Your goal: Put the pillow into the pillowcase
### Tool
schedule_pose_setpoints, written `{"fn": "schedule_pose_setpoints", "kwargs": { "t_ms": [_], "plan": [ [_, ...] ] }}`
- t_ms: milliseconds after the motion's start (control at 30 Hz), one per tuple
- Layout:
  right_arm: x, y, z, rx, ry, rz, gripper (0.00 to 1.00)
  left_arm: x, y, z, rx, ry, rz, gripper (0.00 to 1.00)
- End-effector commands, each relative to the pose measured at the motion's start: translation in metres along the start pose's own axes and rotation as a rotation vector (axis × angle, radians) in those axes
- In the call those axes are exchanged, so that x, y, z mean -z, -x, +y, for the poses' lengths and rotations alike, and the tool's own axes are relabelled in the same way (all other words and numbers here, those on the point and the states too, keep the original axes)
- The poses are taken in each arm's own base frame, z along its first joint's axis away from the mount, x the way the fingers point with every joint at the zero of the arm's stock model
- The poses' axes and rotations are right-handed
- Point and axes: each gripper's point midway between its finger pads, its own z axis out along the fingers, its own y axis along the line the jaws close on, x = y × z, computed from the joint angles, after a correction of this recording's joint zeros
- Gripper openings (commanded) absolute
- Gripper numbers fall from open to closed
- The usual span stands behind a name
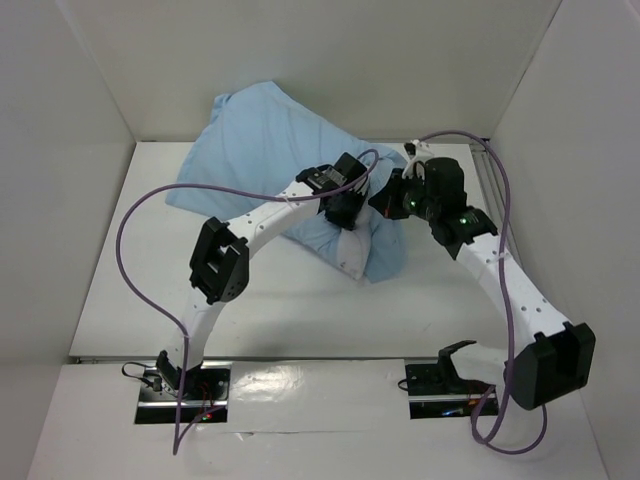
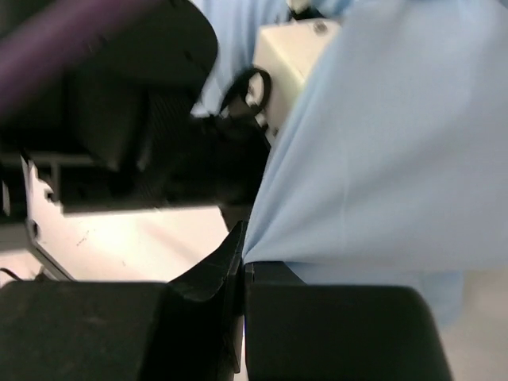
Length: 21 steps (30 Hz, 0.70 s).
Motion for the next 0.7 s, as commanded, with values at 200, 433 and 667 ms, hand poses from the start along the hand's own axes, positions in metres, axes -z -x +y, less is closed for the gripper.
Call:
{"fn": "schedule_pose_setpoints", "kwargs": {
  "t_ms": [200, 433, 667],
  "plan": [
    [0.036, 0.021, 0.031, 0.069, 0.097, -0.148, 0.00, 0.076, -0.036, 0.001, 0.203, -0.070, 0.115, 0.00],
    [0.007, 0.002, 0.012, 0.047, 0.072, -0.062, 0.00, 0.118, -0.017, -0.047, 0.251, -0.213, 0.025, 0.00],
    [-0.009, -0.008, 0.004, 0.007, 0.042, 0.022, 0.15, 0.112, -0.013, -0.060, 0.274, -0.217, 0.008, 0.00]
  ]
}}
